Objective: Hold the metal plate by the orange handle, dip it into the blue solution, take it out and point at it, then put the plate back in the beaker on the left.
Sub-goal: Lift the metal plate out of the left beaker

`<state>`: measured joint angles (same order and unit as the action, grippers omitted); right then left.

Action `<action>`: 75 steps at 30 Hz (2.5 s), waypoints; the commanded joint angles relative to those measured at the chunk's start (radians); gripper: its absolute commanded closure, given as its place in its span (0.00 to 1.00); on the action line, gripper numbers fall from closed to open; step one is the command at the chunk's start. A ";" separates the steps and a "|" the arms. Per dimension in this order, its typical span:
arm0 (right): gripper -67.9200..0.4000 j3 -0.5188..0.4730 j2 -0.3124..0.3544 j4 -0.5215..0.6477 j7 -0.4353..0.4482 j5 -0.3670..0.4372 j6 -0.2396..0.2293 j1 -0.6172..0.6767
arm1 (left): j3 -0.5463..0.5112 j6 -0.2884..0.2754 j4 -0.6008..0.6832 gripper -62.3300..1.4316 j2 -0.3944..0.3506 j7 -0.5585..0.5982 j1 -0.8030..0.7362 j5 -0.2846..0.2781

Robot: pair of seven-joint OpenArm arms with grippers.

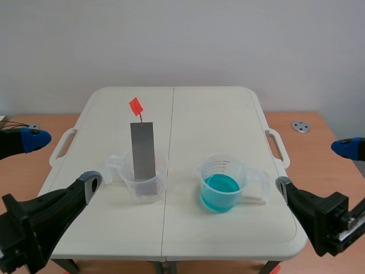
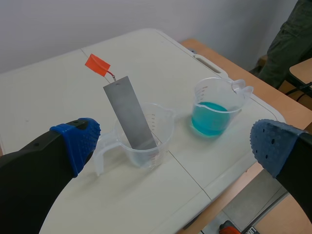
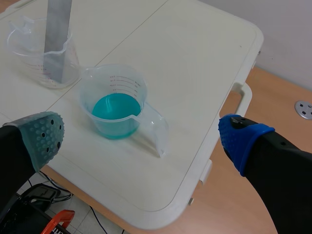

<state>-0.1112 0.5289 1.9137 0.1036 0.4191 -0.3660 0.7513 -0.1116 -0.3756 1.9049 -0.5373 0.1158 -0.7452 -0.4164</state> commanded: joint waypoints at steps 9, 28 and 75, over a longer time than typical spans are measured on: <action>0.02 0.035 -0.025 0.011 -0.007 0.012 -0.023 -0.156 | -0.008 0.000 0.005 0.00 0.005 0.016 0.001 0.025; 0.02 0.274 -0.080 -0.150 -0.064 0.012 -0.023 -0.502 | -0.110 0.129 0.005 0.89 0.005 -0.059 -0.175 0.135; 0.02 0.622 -0.480 -0.806 -0.305 0.195 -0.027 -1.168 | 0.042 0.111 -0.894 0.89 0.177 -0.168 -0.187 0.182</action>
<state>0.5076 0.0601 1.0973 -0.2153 0.6029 -0.3889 -0.3813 -0.0635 -0.2623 0.9970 -0.3626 -0.0559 -0.9188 -0.2291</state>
